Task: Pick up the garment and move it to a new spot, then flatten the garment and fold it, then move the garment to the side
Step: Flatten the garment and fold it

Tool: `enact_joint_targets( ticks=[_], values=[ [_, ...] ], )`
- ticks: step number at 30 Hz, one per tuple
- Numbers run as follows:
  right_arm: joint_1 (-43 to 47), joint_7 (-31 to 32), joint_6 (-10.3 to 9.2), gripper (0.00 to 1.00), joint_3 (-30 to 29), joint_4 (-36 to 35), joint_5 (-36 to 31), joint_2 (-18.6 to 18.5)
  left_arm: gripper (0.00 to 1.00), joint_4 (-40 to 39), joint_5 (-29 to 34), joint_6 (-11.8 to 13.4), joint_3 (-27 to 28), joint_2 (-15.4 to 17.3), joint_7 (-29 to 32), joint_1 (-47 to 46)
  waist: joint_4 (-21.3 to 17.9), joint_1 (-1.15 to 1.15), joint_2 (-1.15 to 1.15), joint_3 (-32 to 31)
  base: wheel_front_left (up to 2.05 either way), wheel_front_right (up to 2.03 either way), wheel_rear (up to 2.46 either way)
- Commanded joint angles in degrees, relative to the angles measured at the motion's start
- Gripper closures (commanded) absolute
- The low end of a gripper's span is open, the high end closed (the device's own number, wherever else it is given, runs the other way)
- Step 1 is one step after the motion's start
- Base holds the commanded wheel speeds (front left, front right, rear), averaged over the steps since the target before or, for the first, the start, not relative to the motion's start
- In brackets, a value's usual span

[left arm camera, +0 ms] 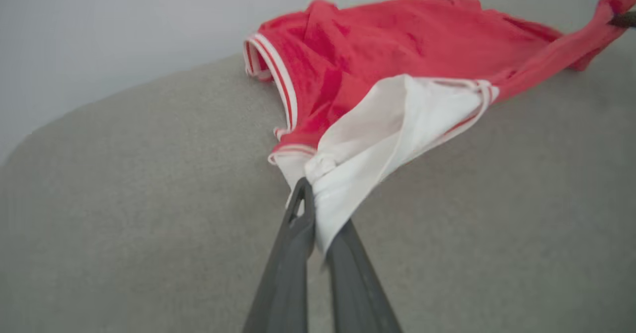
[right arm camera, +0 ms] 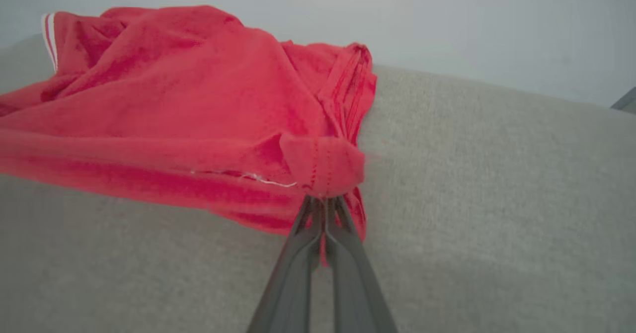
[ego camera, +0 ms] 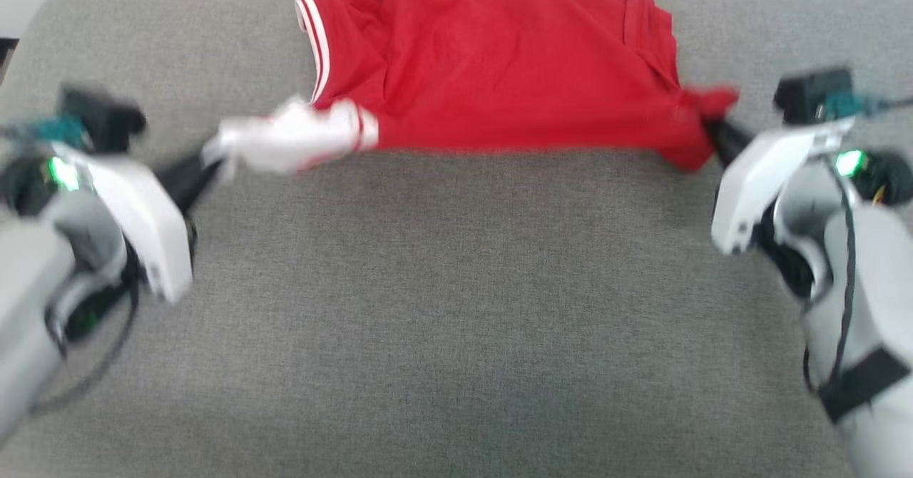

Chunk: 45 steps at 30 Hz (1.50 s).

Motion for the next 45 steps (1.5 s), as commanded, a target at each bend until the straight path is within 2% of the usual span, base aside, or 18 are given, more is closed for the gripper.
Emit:
enact_joint_targets(
  ticks=[1,5,16,17,22,26,32,40,45],
  values=[
    [1.8,1.1,-0.04,1.00,-0.1,-1.4,1.0,0.0,1.00,-1.2,-1.1,0.7,-0.4,0.7,1.0,1.9,-0.1,0.00,0.00,-0.3,0.00,0.00,0.00],
    [10.2,6.7,-0.04,1.00,-0.9,-9.5,2.5,-0.6,1.00,-9.8,-5.2,3.4,-1.7,4.8,4.9,8.5,-0.1,0.00,0.00,-1.0,0.00,0.00,0.00],
    [27.4,22.0,-0.03,1.00,-4.2,-28.8,5.1,-2.3,1.00,-30.3,-14.6,16.2,-4.4,14.0,9.0,23.5,-0.3,0.00,0.00,-1.6,0.00,0.00,0.00],
    [29.9,25.0,-0.04,1.00,-4.3,-31.5,5.5,-3.1,1.00,-32.7,-15.9,17.9,-5.3,15.1,9.7,25.7,-0.3,0.00,0.00,-1.6,0.00,0.00,0.00],
    [35.9,32.6,-0.03,1.00,-4.2,-37.5,7.5,-5.0,1.00,-35.5,-19.8,21.0,-6.3,16.0,9.8,30.0,-0.4,0.00,0.00,-1.4,0.00,0.00,0.00],
    [39.6,37.5,-0.03,1.00,-4.5,-41.5,9.1,-5.3,1.00,-36.4,-21.1,21.7,-7.2,16.1,10.3,31.7,-0.4,0.00,0.00,-1.2,0.00,0.00,0.00],
    [42.7,41.3,-0.03,1.00,-5.3,-45.7,10.4,-4.8,1.00,-37.2,-22.4,22.9,-7.2,17.3,11.8,32.5,-0.8,0.00,0.00,-0.5,0.00,0.00,0.00],
    [40.2,40.2,-0.03,1.00,-8.1,-49.4,9.8,-2.9,1.00,-39.1,-20.4,23.1,-4.0,21.2,10.6,28.5,-1.4,0.00,0.00,0.5,0.00,0.00,0.00],
    [35.3,38.2,-0.03,1.00,-9.7,-50.5,8.6,-1.4,1.00,-40.0,-15.5,22.1,-0.8,23.7,10.3,22.7,-1.7,0.00,0.00,1.2,0.00,0.00,0.00]
  ],
)
